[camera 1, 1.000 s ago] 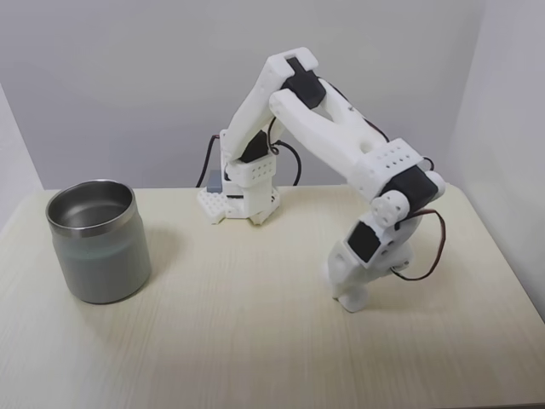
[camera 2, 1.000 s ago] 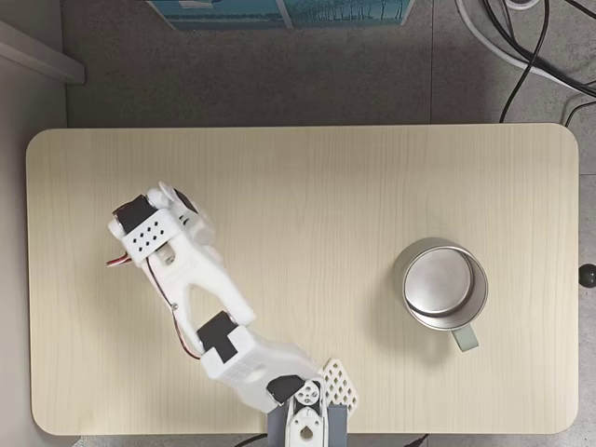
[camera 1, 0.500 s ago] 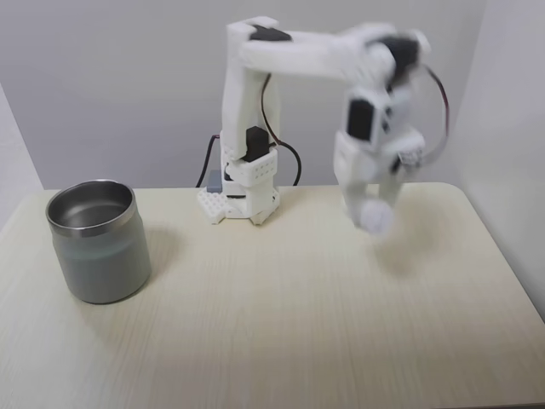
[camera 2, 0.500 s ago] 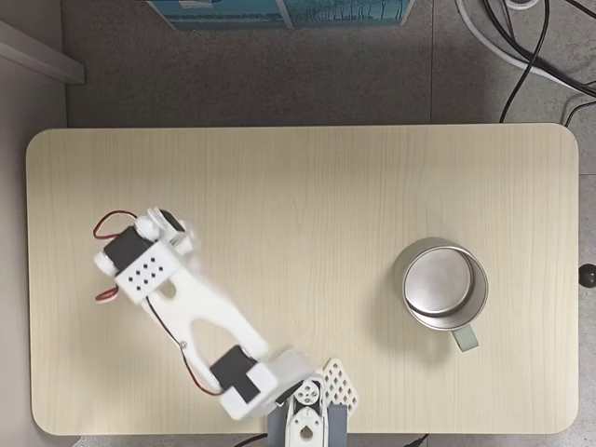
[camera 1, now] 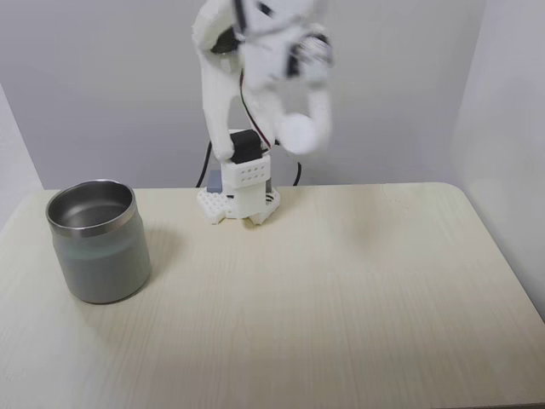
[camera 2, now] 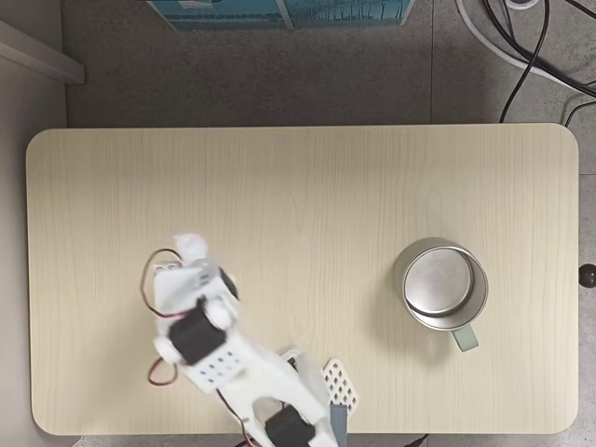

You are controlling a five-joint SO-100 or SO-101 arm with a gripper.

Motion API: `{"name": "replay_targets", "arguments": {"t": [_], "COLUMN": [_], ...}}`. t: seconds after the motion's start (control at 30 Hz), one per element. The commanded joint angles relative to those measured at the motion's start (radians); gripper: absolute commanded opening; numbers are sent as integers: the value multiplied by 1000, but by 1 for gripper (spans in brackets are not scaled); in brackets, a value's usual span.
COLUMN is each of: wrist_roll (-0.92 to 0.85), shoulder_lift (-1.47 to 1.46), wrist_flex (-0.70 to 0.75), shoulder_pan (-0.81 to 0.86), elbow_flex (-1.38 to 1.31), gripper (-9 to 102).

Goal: Grasp a dressing and put it in the cup.

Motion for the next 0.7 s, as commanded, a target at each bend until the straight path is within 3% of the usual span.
{"name": "replay_targets", "arguments": {"t": [0.0, 0.4, 0.67], "wrist_roll": [37, 236, 265], "shoulder_lift": [-66, -86, -32], "wrist_flex": [15, -130, -301], "shoulder_pan": [173, 873, 1131], "elbow_flex": [41, 37, -138], "gripper": [0, 0, 0]}}
